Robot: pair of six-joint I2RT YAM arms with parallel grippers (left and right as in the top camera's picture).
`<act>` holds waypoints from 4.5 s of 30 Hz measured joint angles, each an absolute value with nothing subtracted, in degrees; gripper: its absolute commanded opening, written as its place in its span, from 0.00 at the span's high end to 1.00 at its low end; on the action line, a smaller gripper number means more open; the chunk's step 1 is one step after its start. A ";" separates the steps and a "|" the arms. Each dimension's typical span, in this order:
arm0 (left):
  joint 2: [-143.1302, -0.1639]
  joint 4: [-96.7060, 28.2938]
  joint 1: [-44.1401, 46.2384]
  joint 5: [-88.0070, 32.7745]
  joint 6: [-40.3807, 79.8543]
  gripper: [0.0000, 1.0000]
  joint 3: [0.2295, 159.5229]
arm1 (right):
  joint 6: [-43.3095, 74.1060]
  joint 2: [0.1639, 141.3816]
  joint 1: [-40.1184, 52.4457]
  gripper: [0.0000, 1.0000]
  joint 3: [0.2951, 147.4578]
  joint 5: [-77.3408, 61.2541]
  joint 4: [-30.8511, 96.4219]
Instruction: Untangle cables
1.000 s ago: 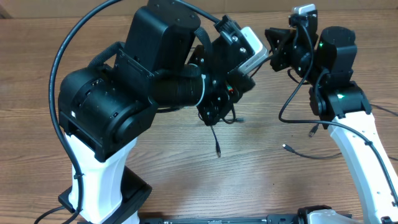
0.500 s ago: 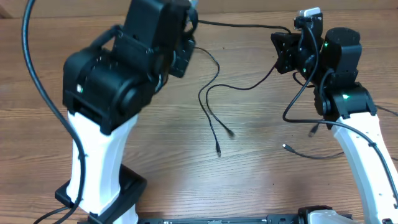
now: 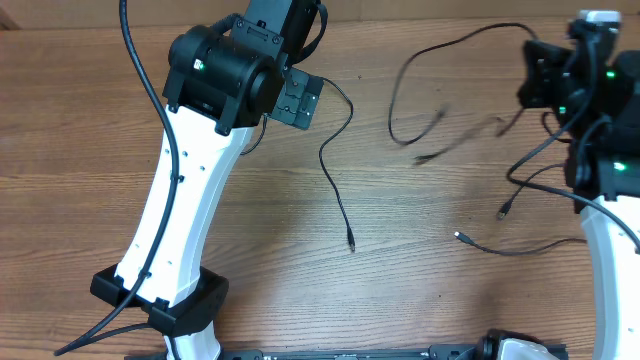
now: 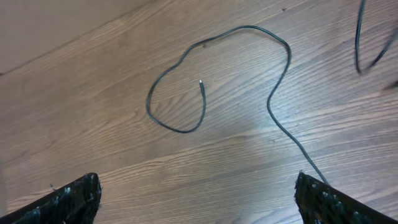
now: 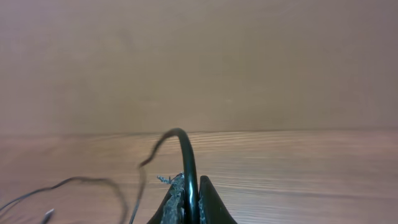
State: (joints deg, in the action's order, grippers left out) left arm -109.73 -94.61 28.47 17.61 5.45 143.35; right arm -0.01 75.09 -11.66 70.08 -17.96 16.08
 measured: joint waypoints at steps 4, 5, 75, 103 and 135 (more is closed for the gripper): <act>-109.73 -94.32 28.47 14.66 5.45 0.01 143.26 | 0.01 75.09 -18.79 0.96 70.08 -17.69 17.12; -109.73 -94.30 28.47 13.23 5.45 0.00 143.26 | -0.01 75.11 -20.69 0.96 70.08 -17.74 17.61; -109.73 -94.32 28.47 8.49 5.45 0.00 143.13 | 9.82 115.42 7.29 0.00 70.19 -30.63 -9.02; -109.73 -94.30 28.47 8.51 5.45 0.00 143.13 | 20.95 129.19 16.32 0.00 72.01 -27.14 -23.00; -109.73 -94.32 28.47 8.51 5.45 0.00 143.13 | 26.76 124.14 13.08 0.96 71.88 -31.81 -22.81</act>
